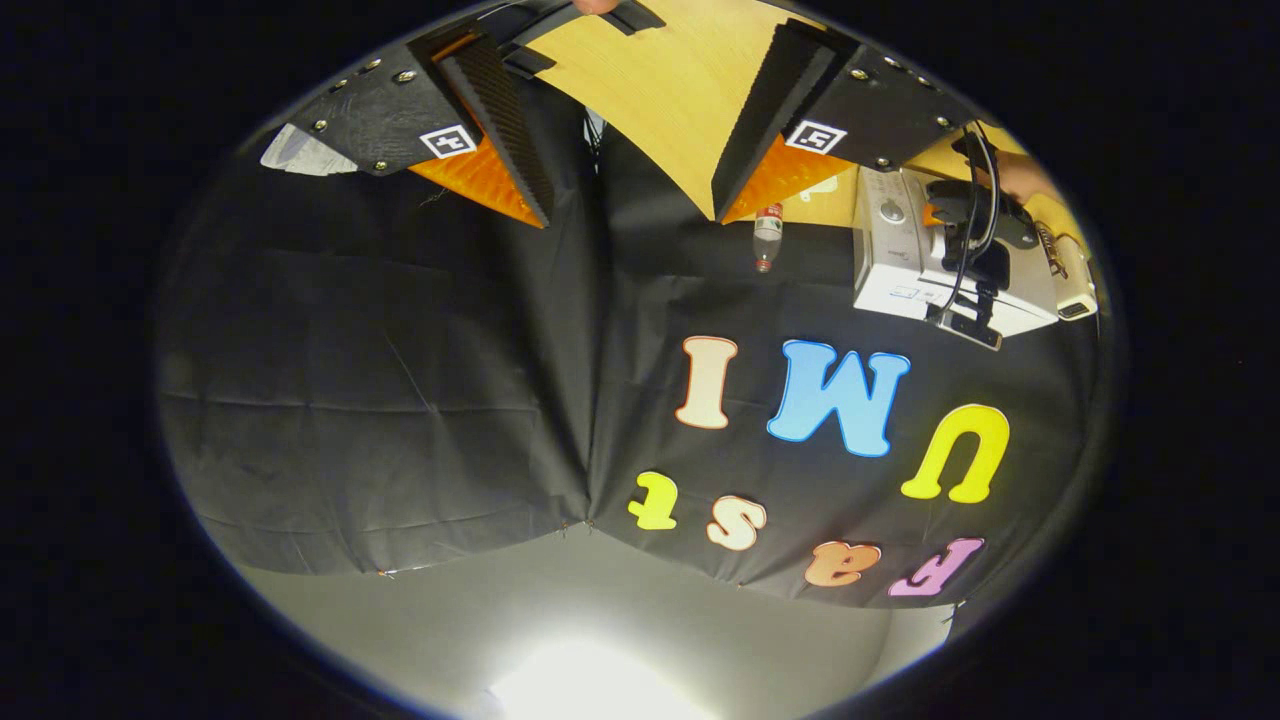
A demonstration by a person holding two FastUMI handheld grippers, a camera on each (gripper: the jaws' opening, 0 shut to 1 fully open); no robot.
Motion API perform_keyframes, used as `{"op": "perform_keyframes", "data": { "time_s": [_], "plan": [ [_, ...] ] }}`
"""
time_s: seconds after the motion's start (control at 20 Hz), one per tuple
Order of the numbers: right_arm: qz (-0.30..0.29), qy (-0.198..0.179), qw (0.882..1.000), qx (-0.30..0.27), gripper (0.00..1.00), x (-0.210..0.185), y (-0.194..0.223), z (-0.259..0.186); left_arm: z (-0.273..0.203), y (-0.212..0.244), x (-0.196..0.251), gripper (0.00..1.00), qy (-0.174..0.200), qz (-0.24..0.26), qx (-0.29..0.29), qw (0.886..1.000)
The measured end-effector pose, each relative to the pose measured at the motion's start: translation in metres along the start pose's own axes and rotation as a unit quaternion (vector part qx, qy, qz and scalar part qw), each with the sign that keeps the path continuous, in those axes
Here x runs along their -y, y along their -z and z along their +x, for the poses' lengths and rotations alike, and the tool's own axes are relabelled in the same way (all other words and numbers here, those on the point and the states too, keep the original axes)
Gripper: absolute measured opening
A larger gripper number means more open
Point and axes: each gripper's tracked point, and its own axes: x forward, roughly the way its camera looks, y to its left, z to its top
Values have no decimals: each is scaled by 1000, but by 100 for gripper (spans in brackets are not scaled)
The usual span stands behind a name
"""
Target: Open the microwave oven with the left hand, put the food in, and close the microwave oven.
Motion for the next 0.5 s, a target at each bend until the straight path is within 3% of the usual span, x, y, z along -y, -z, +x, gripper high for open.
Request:
{"op": "perform_keyframes", "data": {
  "time_s": [0.05, 0.1, 0.2, 0.25, 0.4, 0.45, 0.5],
  "plan": [
    [5, -9, 1000, 6, 92, -2, -2, 0, -14, -2, 0, 12, -1, 4, 10, 1000],
    [8, -21, 1000, 11, 96, -7, -4, 0, -25, 0, -1, 11, 0, 8, 8, 1000],
    [6, -44, 999, 17, 96, -14, -5, 2, -40, 10, -2, 14, 3, 0, 0, 1000],
    [9, -54, 998, 20, 92, -15, -5, 3, -48, 12, -3, 12, 5, 0, -2, 1000],
    [21, -96, 995, 23, 96, -27, -6, -1, -78, 19, -11, 12, -2, -3, -6, 1000],
    [20, -106, 994, 25, 92, -26, -5, -1, -87, 22, -14, 10, -8, -5, -8, 1000],
    [20, -118, 992, 27, 96, -26, -6, -3, -96, 24, -17, 12, -14, -7, -8, 1000]
  ]
}}
